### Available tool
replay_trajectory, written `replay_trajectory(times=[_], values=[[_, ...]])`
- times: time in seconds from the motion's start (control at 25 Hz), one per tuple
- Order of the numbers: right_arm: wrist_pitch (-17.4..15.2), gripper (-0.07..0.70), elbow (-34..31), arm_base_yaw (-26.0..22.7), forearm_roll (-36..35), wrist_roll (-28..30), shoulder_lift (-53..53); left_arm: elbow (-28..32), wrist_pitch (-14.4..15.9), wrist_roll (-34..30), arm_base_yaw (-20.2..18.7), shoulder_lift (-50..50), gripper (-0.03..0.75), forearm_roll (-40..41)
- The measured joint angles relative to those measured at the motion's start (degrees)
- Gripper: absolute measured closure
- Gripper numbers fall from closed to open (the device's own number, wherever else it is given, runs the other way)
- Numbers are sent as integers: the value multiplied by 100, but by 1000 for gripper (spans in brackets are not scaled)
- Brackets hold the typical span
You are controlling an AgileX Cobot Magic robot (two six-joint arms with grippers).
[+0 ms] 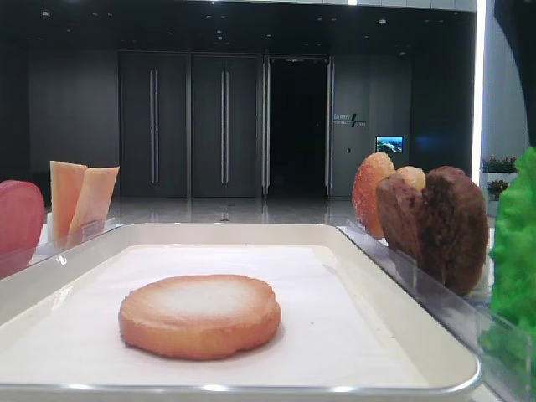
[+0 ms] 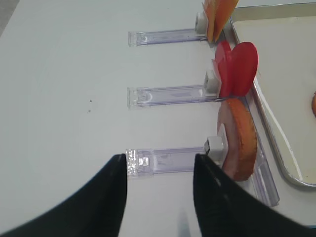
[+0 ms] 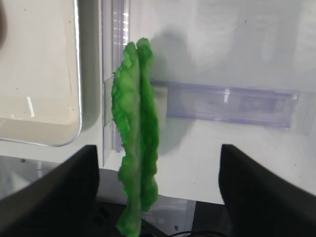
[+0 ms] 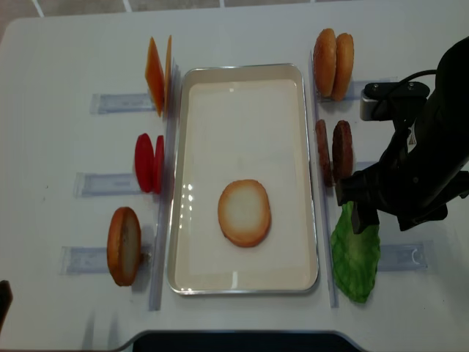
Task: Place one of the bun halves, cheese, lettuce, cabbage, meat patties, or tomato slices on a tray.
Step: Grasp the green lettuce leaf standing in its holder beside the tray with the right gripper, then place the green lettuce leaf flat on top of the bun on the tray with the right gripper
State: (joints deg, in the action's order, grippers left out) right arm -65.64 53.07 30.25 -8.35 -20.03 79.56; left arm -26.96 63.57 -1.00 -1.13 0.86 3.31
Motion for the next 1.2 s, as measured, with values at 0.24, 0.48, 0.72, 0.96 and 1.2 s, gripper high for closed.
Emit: replay_trajectory(times=[0.24, 0.48, 0.72, 0.96, 1.2], values=[[-17, 227, 0, 0, 0, -75, 0, 0, 0, 0, 0, 0, 377, 2], [-235, 584, 40, 0, 0, -162, 5, 0, 0, 0, 0, 0, 377, 2], [-421, 601, 362, 0, -28, -162, 5, 0, 0, 0, 0, 0, 377, 7], [-431, 601, 667, 0, -189, -268, -96, 0, 0, 0, 0, 0, 377, 7], [-438, 601, 973, 0, -197, -474, -587, 0, 0, 0, 0, 0, 377, 9]])
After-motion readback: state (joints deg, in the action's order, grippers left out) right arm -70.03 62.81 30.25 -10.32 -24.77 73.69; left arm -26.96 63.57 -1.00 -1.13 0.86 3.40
